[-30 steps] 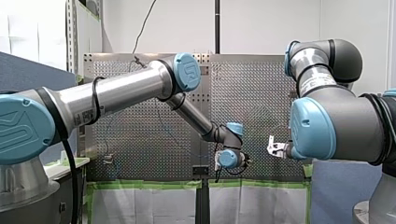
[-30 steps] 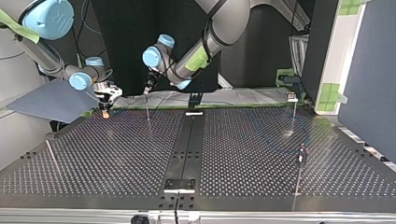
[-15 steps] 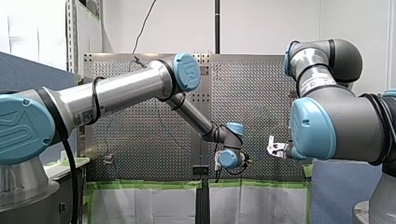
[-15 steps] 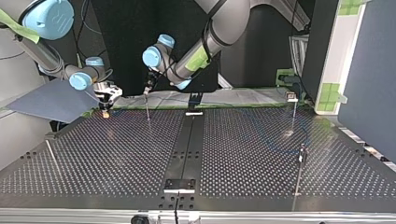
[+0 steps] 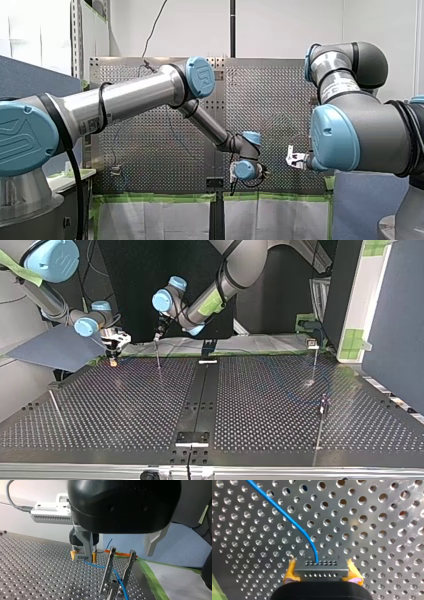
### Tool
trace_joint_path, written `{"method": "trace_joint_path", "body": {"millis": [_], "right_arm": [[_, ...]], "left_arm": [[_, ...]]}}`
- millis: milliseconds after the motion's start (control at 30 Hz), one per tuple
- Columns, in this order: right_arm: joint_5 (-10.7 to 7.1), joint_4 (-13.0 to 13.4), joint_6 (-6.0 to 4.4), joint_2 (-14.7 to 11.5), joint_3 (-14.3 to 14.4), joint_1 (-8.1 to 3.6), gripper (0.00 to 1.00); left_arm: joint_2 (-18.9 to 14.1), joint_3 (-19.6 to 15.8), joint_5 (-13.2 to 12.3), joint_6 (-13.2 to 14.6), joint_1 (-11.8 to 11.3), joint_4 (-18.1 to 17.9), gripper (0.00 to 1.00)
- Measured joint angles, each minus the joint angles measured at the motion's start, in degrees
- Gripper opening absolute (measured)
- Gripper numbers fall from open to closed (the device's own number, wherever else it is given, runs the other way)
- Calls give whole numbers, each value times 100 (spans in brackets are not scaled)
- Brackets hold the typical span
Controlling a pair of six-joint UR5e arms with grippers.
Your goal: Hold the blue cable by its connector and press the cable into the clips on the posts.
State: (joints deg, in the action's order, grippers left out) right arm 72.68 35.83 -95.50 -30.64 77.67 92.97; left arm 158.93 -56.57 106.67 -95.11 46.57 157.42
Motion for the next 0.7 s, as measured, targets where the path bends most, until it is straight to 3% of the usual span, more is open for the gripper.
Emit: {"method": "trace_joint_path", "body": {"millis": [500,700], "right_arm": [[1,-7,5,0,2,0,0],[0,-37,18,0,1,0,0]], "left_arm": [[-40,-51,30,103,24,186,100],[-280,-298,239,282,37,113,100]]}}
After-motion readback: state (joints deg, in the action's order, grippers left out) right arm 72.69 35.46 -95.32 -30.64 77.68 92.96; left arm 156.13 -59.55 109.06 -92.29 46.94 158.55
